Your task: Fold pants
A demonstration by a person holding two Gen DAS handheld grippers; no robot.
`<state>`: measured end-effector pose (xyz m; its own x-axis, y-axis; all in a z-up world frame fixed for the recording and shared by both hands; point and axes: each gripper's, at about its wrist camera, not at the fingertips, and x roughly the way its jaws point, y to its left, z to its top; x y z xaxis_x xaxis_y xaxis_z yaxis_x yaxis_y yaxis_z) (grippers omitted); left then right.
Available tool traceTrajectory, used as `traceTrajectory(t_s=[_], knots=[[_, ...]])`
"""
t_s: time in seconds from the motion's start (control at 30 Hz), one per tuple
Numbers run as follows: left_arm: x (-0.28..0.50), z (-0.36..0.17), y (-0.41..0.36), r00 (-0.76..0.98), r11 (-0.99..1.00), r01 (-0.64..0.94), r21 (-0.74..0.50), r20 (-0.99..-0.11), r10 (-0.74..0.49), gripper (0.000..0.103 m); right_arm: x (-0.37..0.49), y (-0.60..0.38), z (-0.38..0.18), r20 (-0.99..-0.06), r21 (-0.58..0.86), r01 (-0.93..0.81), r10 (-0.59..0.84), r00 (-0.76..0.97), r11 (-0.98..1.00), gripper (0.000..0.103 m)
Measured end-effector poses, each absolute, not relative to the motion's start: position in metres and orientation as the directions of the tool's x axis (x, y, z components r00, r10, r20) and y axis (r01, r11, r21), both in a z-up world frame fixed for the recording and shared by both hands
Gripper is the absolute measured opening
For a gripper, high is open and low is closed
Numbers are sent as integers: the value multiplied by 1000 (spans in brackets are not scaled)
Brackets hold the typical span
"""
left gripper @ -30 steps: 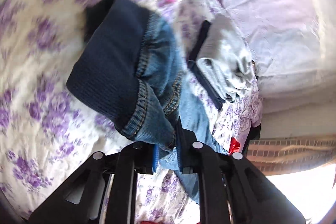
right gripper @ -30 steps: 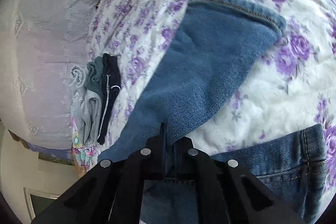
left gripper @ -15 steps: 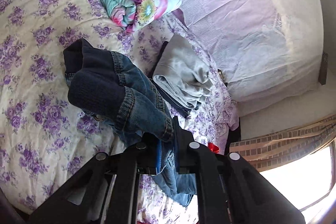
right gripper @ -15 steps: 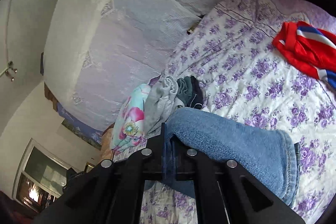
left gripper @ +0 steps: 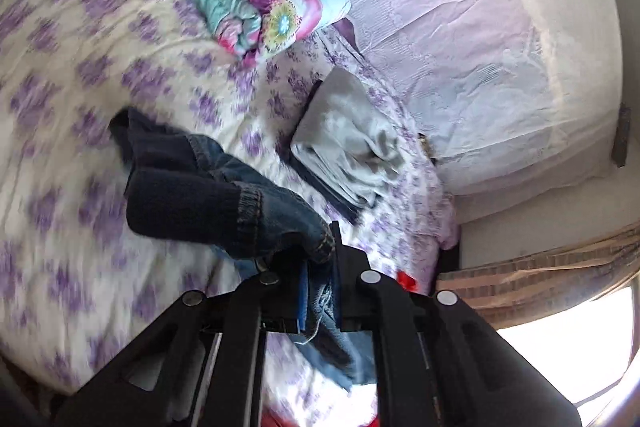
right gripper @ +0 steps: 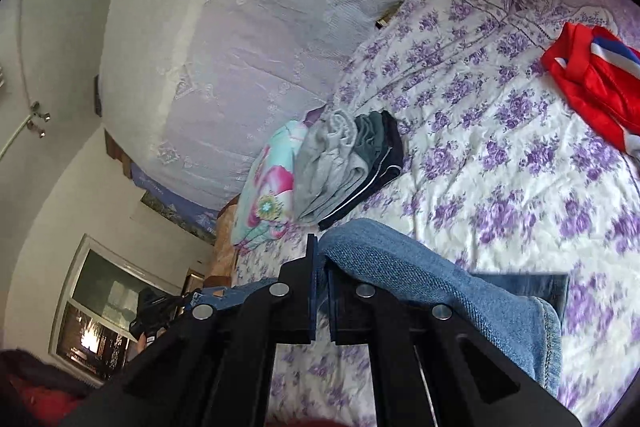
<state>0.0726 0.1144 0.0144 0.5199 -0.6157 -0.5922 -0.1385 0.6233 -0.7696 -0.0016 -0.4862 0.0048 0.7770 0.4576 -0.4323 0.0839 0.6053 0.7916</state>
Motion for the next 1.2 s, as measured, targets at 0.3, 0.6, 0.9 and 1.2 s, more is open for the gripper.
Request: traceTrajectory(t_s=[0.3,0.6,0.9,1.2], knots=[[143,-8,86,499,672,-228,-705,-677,-541,70,39,-492,-5,-445,766,179,309,841,617,76],[90,-64,135,434,635,-363,-682,-727,-532,72,-67,-504,-71,-603,724,407,224,766,557,76],[58,-136,160,320,573,-503,-647,-755,-572,72,-115,-467,-111,-643,749,500,293,708,434,76],[75,-153,134,213,610,-456,-648,-745,-633,80,-136,-415,-127,-663,747,519,405,630,416,76]])
